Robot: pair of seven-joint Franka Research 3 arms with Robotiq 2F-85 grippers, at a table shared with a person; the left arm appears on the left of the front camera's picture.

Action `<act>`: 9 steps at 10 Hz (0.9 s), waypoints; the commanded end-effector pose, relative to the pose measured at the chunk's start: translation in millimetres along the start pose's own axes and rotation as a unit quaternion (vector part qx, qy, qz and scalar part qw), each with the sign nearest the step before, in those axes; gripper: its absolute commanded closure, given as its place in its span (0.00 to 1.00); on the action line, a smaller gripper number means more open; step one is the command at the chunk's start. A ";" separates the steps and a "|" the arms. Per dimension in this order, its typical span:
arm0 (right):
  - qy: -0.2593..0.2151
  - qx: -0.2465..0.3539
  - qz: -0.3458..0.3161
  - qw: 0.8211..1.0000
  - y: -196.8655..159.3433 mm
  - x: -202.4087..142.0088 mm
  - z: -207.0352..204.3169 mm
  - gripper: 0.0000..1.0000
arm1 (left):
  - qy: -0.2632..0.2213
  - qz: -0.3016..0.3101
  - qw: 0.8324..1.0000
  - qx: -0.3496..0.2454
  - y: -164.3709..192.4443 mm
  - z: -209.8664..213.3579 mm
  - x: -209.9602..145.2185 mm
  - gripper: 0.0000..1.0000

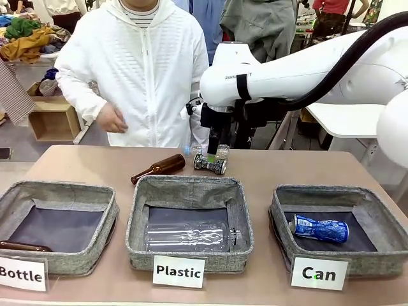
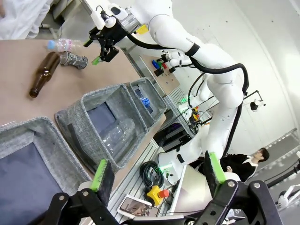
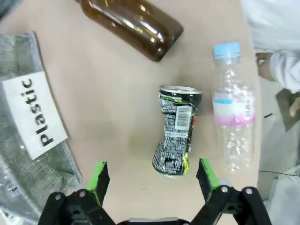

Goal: Sort the can waste into the basket.
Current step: Pick up the can waste from the table and place it in the right Fabric basket.

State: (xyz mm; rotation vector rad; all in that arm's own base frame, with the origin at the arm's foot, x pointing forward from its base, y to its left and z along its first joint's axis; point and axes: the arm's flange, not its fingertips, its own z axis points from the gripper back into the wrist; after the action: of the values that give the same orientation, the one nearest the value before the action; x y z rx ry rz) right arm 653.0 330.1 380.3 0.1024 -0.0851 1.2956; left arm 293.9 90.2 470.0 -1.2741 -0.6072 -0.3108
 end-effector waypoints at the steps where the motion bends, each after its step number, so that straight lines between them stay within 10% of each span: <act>1: -0.097 0.045 -0.100 0.989 30.1 -73.6 78.8 0.00 | -0.009 0.005 1.000 -0.007 -4.1 -1.7 0.3 0.00; 5: -0.304 0.146 -0.309 0.889 96.8 -299.1 182.2 0.00 | -0.009 0.005 1.000 -0.007 -4.1 -1.7 0.3 0.00; 9: -0.477 0.154 -0.492 0.711 136.6 -457.7 150.8 0.00 | -0.009 0.005 1.000 -0.007 -4.1 -1.7 0.3 0.00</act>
State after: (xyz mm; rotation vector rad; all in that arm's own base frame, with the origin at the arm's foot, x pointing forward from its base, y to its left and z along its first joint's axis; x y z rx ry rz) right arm 397.9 -97.0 494.2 0.9761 -0.5158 0.1243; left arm 293.2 91.0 471.0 -1.2743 -0.6113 -0.3099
